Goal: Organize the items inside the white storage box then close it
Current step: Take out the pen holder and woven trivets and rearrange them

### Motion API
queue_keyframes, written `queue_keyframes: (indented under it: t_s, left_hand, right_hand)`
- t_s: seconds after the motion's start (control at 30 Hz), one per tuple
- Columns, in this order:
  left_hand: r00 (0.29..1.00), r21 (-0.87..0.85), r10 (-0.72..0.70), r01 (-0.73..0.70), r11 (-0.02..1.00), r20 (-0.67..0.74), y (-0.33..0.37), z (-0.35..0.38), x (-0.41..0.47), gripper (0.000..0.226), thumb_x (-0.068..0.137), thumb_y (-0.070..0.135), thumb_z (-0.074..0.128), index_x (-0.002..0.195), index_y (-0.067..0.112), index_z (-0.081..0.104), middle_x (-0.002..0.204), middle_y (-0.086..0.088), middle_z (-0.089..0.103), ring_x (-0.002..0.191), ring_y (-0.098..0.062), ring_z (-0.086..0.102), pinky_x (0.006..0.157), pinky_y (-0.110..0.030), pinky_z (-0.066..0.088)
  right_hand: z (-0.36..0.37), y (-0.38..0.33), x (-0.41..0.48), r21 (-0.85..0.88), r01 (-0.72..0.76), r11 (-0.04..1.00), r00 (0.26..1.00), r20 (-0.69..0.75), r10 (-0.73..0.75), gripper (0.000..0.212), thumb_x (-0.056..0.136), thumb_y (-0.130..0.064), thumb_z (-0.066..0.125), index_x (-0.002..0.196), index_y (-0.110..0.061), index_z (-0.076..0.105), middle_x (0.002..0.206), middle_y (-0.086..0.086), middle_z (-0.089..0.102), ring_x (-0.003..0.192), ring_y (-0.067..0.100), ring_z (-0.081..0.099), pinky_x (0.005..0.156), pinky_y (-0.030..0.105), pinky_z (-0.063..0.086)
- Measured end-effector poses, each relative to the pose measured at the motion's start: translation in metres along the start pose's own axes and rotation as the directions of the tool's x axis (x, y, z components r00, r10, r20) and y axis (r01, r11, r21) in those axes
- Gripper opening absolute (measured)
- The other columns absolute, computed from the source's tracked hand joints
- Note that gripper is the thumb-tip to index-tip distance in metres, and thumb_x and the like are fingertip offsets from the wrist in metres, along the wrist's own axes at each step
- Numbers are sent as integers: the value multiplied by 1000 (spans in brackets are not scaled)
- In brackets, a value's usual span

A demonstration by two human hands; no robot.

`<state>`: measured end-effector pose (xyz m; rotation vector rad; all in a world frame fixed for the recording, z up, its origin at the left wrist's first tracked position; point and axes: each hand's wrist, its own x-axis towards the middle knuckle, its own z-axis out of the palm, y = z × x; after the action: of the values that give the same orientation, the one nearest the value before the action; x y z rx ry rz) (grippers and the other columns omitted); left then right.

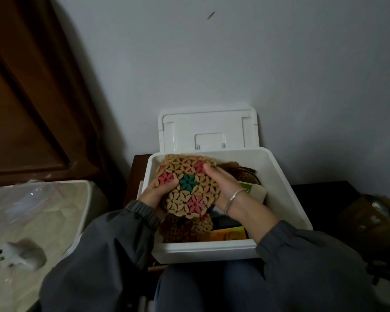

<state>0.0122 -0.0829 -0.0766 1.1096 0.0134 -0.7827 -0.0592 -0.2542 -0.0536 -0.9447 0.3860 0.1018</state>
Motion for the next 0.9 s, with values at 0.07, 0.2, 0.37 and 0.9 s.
queue_keyframes:
  t_s: [0.07, 0.2, 0.37, 0.9]
  left_hand:
    - [1000, -47, -9, 9, 999, -11, -3, -4, 2, 54, 74, 16, 71, 125, 10, 55, 113, -17, 68, 102, -35, 66, 76, -47, 56]
    - [997, -76, 38, -34, 997, 63, 3, -14, 4, 57, 71, 20, 74, 124, 15, 55, 118, -14, 67, 107, -32, 64, 78, -43, 55]
    - [989, -107, 142, -145, 984, -35, 8, -30, 8, 63, 70, 7, 72, 129, 9, 52, 119, -17, 66, 107, -34, 64, 82, -47, 55]
    - [965, -306, 232, -260, 916, -124, -1, -51, 12, 59, 75, 10, 65, 132, 11, 48, 119, -16, 66, 107, -31, 65, 77, -43, 57]
  right_hand:
    - [6, 5, 9, -159, 87, 983, 988, -112, -106, 34, 87, -26, 64, 119, -18, 58, 113, 10, 67, 101, 24, 65, 85, 42, 55]
    - [20, 1, 20, -619, 258, 742, 943, -7, -334, 34, 91, -34, 57, 123, -24, 51, 120, 0, 62, 108, 16, 59, 93, 39, 51]
    - [14, -16, 38, -851, 280, 445, 955, 199, -220, 32, 93, -51, 43, 111, -28, 55, 100, -11, 60, 91, 7, 57, 73, 18, 45]
    - [-52, 61, 60, -720, 507, -473, 846, 313, 432, 67, 83, -50, 58, 141, -33, 29, 144, 2, 40, 128, 23, 43, 110, 39, 27]
